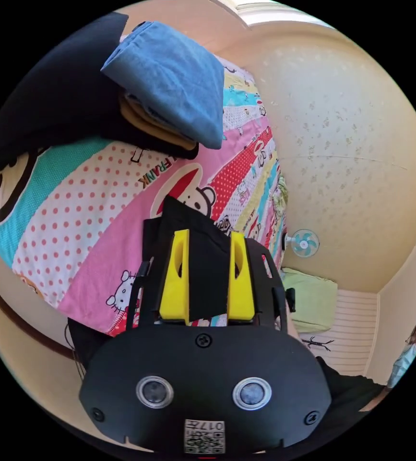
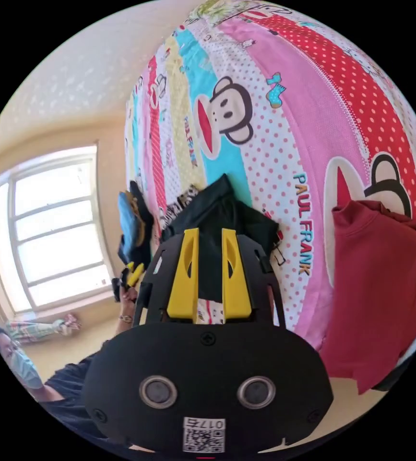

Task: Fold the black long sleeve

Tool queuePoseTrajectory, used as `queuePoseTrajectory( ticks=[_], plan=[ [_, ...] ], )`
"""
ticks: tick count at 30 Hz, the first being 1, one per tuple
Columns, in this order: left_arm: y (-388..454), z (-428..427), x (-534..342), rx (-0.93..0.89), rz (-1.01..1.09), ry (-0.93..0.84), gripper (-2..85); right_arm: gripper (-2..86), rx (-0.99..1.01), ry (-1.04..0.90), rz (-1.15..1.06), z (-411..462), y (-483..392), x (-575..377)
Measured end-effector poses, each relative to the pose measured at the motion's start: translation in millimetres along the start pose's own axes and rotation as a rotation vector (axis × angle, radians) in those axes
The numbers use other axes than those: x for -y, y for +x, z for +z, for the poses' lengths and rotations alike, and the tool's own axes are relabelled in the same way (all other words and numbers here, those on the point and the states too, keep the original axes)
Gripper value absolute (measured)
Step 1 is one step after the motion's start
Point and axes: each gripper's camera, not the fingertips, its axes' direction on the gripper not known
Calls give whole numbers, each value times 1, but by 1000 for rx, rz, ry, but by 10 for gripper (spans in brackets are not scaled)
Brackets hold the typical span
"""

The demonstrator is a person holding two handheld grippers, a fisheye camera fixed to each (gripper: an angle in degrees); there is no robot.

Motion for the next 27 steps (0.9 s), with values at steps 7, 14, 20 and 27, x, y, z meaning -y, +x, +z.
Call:
queuePoseTrajectory(
  ticks=[7,14,20,27],
  plan=[
    [-69,44,-83,220,-117,-169,139,60,-470,-271,-110,131,51,-88],
    [-86,58,-118,105,-234,-75,139,20,-943,92,-229,154,-20,-135],
    [-107,85,-133,1,-497,15,77,32,-744,-73,-502,260,-61,-123],
    [-33,64,-145,-86,-324,159,24,14,-701,-278,-423,276,-9,-98]
  ],
)
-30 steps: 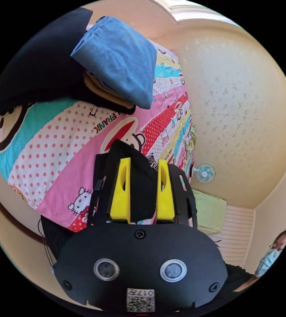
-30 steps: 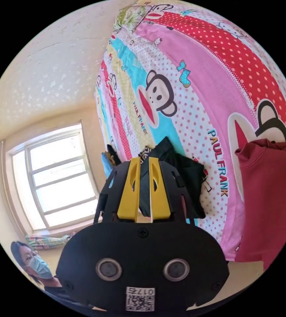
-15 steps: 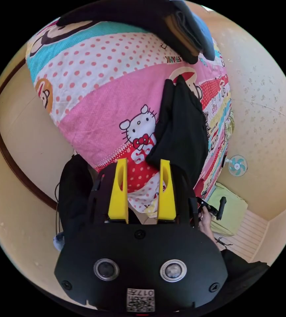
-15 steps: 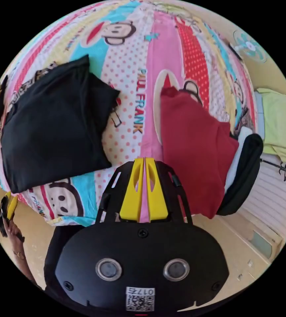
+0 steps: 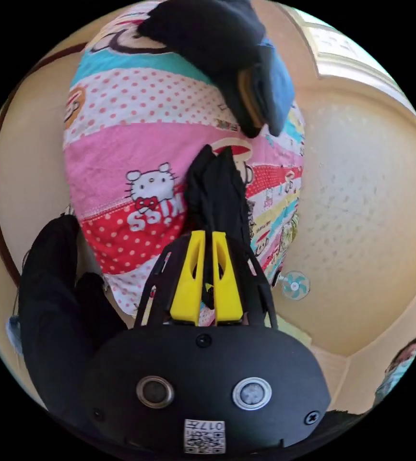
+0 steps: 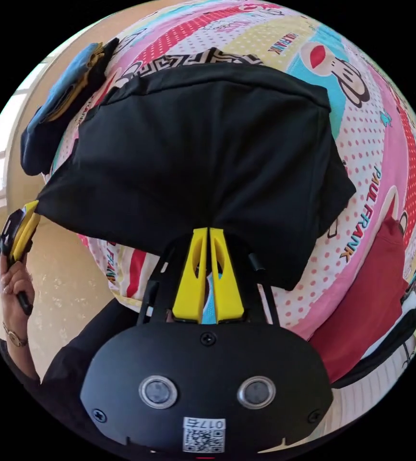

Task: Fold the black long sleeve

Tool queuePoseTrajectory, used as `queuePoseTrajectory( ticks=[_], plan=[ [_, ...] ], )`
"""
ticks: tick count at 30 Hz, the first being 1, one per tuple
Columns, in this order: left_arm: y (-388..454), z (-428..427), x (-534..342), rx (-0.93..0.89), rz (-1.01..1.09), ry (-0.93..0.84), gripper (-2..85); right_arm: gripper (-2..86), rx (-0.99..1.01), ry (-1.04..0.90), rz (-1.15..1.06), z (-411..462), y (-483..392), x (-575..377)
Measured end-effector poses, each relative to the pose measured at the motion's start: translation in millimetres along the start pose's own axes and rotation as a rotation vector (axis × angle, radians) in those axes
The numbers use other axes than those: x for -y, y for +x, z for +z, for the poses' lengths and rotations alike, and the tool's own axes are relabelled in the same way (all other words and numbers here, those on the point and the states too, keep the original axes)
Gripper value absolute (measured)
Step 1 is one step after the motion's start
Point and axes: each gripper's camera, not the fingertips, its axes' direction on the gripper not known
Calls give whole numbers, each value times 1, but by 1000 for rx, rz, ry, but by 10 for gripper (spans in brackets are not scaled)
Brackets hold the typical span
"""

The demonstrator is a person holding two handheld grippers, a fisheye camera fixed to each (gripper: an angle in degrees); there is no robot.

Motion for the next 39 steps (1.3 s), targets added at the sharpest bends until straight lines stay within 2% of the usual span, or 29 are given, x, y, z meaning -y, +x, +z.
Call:
queuePoseTrajectory(
  ticks=[4,7,12,17,22,24,26,29,30,33,34,38,39],
  plan=[
    [96,42,-45,-3,405,-143,17,7,193,170,110,-45,49,-65],
    [140,102,-97,29,651,-306,19,7,240,118,227,-40,92,-113],
    [144,200,-183,115,802,-532,33,7,332,45,336,-19,145,-167],
    [103,240,-216,212,669,-622,58,9,398,32,360,-27,181,-185],
    [69,168,-195,267,558,-344,105,27,514,71,375,-51,209,-186],
    [49,150,-181,300,482,-290,132,40,575,95,381,-61,218,-186],
    [25,144,-169,314,394,-297,151,67,692,129,405,-71,231,-186],
    [-7,161,-161,272,315,-410,154,112,897,168,474,-74,248,-188],
    [-16,171,-162,244,291,-470,144,122,944,177,492,-73,251,-189],
    [-24,167,-167,206,206,-464,71,170,1199,199,655,-59,265,-197],
    [-24,163,-170,135,171,-476,45,187,1298,213,726,-52,267,-200],
    [-5,139,-186,87,201,-510,41,226,1595,341,931,-37,262,-199],
    [6,128,-193,47,234,-532,41,229,1615,361,948,-37,260,-197]
  ],
)
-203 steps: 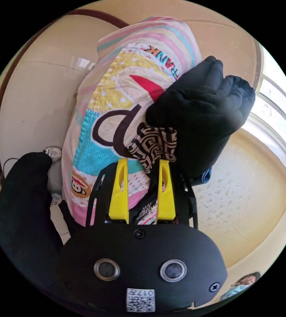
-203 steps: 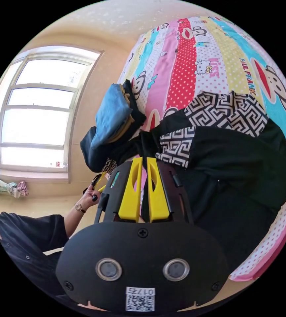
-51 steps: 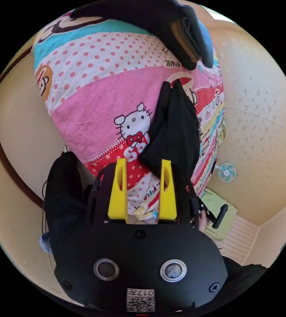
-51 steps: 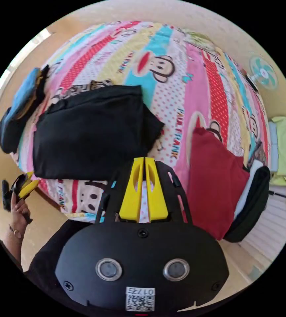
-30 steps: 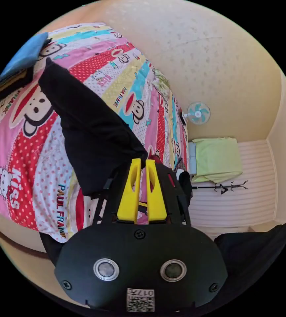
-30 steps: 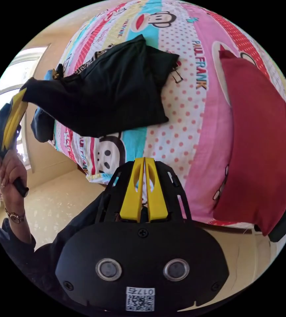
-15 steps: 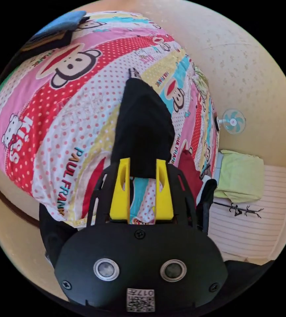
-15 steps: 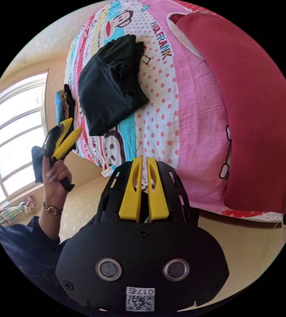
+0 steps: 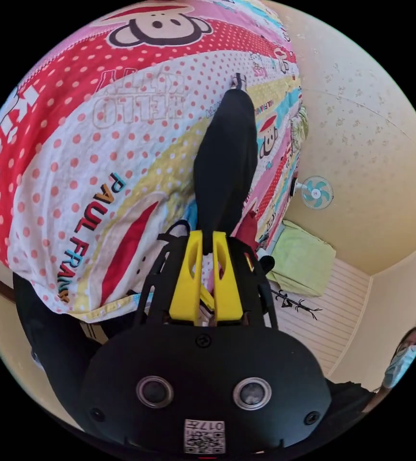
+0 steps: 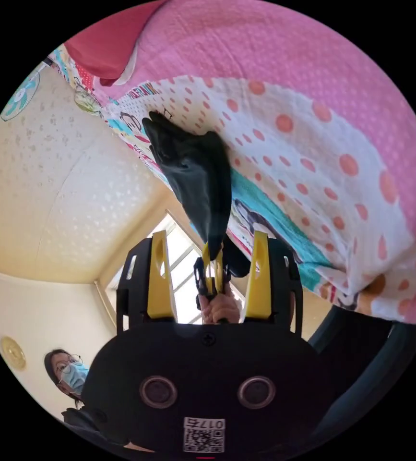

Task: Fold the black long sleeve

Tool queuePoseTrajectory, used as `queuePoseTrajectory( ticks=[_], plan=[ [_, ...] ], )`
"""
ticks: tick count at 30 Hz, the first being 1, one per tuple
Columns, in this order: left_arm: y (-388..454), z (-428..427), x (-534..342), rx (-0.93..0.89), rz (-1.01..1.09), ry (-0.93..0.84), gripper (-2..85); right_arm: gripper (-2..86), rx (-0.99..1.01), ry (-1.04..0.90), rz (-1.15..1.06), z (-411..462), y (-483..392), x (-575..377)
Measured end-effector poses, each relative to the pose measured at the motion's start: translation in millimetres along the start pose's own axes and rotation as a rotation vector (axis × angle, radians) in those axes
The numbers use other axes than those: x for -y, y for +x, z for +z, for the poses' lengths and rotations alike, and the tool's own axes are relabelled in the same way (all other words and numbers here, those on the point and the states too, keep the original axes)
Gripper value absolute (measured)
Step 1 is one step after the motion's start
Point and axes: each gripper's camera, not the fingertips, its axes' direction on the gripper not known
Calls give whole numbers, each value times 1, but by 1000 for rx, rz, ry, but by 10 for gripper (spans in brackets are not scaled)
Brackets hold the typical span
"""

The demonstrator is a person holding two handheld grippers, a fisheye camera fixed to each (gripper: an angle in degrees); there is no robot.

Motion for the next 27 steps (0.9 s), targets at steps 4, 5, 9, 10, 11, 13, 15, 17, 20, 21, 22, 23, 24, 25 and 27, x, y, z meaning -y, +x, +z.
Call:
queuePoseTrajectory(
  ticks=[4,5,9,10,11,13,15,17,20,21,22,23,24,25,27],
  plan=[
    [43,-41,-28,-84,103,-37,38,157,60,119,22,5,-6,4],
    [48,-49,-31,-88,115,-38,38,67,103,138,25,4,-10,0],
    [82,-118,-48,-102,209,-72,37,30,84,58,-51,8,-62,-40],
    [90,-144,-53,-150,236,-71,37,24,28,-11,-105,16,-88,-63],
    [94,-157,-56,-178,250,-72,37,20,-12,-86,-160,26,-115,-90],
    [108,-214,-68,-258,303,-64,37,15,-76,-182,-243,46,-147,-128],
    [114,-253,-73,-247,317,-43,38,11,-157,-250,-303,76,-167,-160],
    [113,-291,-73,-226,313,-4,38,8,-262,-331,-309,134,-174,-182],
    [103,-359,-60,-287,334,119,38,6,-295,-427,-308,224,-174,-200],
    [101,-390,-52,-376,338,168,38,5,-277,-446,-312,244,-175,-207],
    [103,-424,-46,-448,369,220,38,5,-236,-493,-345,284,-179,-220],
    [105,-440,-43,-466,391,243,38,5,-206,-548,-387,325,-185,-235],
    [114,-473,-39,-463,439,291,38,5,-202,-571,-406,346,-188,-242],
    [123,-503,-36,-416,481,341,38,5,-216,-606,-446,385,-194,-256],
    [132,-539,-29,-341,511,404,38,5,-269,-630,-510,441,-199,-274]
  ],
)
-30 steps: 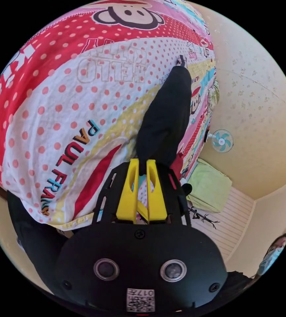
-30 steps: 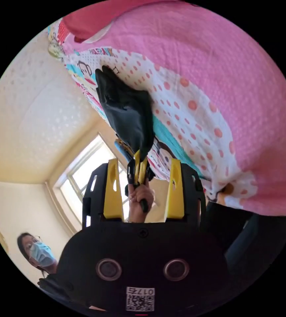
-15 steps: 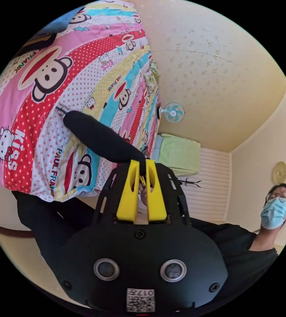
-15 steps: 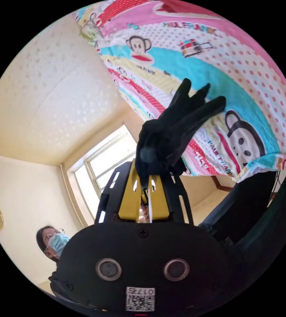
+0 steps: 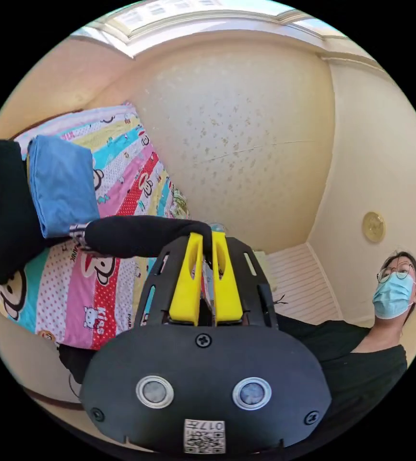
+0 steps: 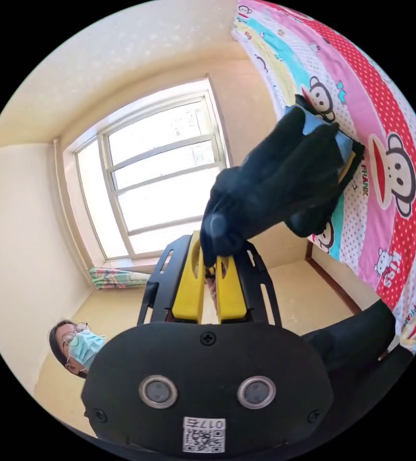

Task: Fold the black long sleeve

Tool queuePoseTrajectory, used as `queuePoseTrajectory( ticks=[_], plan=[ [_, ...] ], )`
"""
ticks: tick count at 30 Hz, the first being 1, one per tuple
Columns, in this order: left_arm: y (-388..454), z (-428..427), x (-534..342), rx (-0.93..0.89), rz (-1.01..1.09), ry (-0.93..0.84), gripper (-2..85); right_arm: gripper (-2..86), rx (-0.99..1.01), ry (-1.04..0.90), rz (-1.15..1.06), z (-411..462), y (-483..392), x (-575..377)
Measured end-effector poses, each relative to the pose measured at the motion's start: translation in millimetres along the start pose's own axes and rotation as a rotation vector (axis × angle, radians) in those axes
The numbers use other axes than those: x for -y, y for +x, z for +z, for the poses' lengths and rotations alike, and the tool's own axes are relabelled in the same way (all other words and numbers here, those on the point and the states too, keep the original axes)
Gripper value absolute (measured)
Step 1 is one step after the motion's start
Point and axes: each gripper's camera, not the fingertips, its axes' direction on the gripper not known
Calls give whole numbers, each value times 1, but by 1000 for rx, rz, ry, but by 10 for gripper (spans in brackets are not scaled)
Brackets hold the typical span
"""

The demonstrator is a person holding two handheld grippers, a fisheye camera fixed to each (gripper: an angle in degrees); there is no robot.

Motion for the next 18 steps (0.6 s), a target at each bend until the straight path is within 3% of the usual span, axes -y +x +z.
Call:
queuePoseTrajectory(
  ticks=[4,8,12,18],
  plan=[
    [-22,-22,43,70,-18,25,46,10,-155,55,-18,88,11,54],
    [-95,-5,48,191,-246,-52,86,16,-439,240,110,114,85,72],
    [-179,31,-12,217,-524,-283,67,12,-633,230,172,106,153,36],
    [-239,33,-129,508,-795,-521,11,6,-1225,138,302,35,229,-70]
  ],
)
